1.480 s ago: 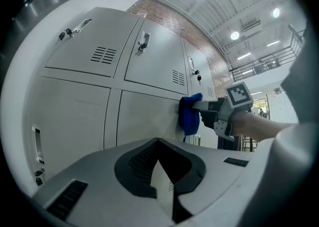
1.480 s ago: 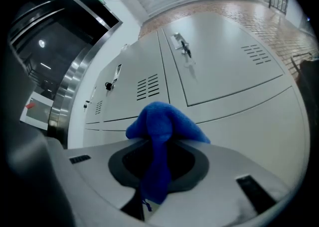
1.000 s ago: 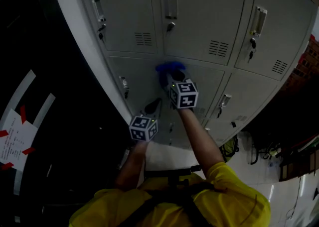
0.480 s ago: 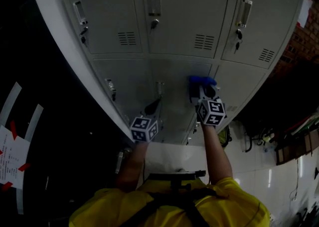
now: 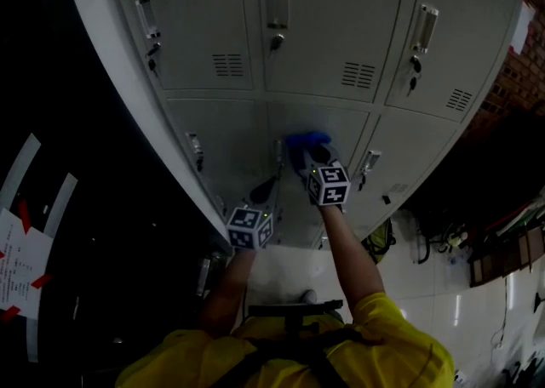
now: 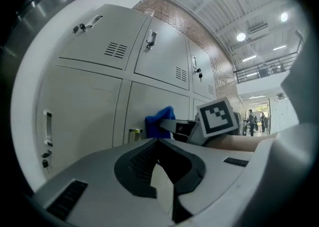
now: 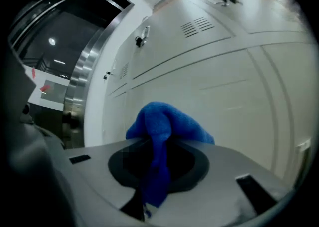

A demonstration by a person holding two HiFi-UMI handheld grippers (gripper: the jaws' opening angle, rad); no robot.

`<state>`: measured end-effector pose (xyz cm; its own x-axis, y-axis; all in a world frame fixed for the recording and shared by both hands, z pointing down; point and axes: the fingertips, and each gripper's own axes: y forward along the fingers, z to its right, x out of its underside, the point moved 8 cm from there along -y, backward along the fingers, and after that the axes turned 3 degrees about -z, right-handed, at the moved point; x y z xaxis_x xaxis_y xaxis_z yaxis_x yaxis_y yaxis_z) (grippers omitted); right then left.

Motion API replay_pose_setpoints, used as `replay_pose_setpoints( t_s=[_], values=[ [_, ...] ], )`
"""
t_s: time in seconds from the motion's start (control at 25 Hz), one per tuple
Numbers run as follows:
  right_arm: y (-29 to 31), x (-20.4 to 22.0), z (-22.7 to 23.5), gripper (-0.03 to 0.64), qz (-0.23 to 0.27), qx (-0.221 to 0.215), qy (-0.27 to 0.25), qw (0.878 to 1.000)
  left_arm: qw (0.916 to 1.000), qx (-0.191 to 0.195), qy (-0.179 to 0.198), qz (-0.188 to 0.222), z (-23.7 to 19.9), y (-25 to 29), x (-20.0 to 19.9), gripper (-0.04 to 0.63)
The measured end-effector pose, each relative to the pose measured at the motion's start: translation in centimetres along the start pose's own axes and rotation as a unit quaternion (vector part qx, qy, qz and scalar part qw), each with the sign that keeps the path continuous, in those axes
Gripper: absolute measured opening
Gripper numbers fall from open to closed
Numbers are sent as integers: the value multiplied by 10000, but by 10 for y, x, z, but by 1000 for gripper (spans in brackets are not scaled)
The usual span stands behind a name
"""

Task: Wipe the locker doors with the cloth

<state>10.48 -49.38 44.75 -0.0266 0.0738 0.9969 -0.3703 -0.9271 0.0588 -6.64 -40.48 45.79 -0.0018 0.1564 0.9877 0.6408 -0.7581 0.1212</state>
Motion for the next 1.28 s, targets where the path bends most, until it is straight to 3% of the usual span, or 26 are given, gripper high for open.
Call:
replay_pose_setpoints(
  t_s=[0.08, 0.36, 0.52, 0.68, 0.8, 0.92, 0.96, 1.08, 1.2, 1.28],
  values=[
    [26, 1, -29, 74, -67, -258, -1, 9996, 9998, -147, -14, -108, -6, -18, 11, -6],
    [42, 2, -58, 74, 64, -47, 133, 9999, 9979, -568, -143, -273, -36, -54, 32, -6],
    [-20, 6, -18, 74, 384, 461, 128, 9981, 9990, -378, -105, -209, -33, -39, 27, -7],
    [-81, 34, 51, 72, 81, 1293, 264, 9912, 9998, -17, -86, -195, -19, -7, 28, -8],
    [-80, 65, 87, 72, -303, 1437, 346, 9885, 9996, 174, -143, -180, -10, 14, 27, -6],
    [-64, 81, 94, 72, -405, 1460, 469, 9873, 9994, 309, -90, -146, -5, 23, 27, -8],
    [-60, 81, 89, 72, -354, 1360, 484, 9889, 9994, 292, -78, -150, -6, 22, 29, -8],
    [-33, 75, 48, 72, -321, 451, 366, 9978, 9995, 57, -63, -295, -19, 14, 36, -8],
    [10, 64, -1, 72, -316, -225, 258, 9989, 9989, -283, -99, -371, -37, -1, 39, -7],
    [37, 63, -29, 72, -368, -440, 197, 9982, 9981, -489, -112, -353, -50, -15, 40, -7]
  ],
)
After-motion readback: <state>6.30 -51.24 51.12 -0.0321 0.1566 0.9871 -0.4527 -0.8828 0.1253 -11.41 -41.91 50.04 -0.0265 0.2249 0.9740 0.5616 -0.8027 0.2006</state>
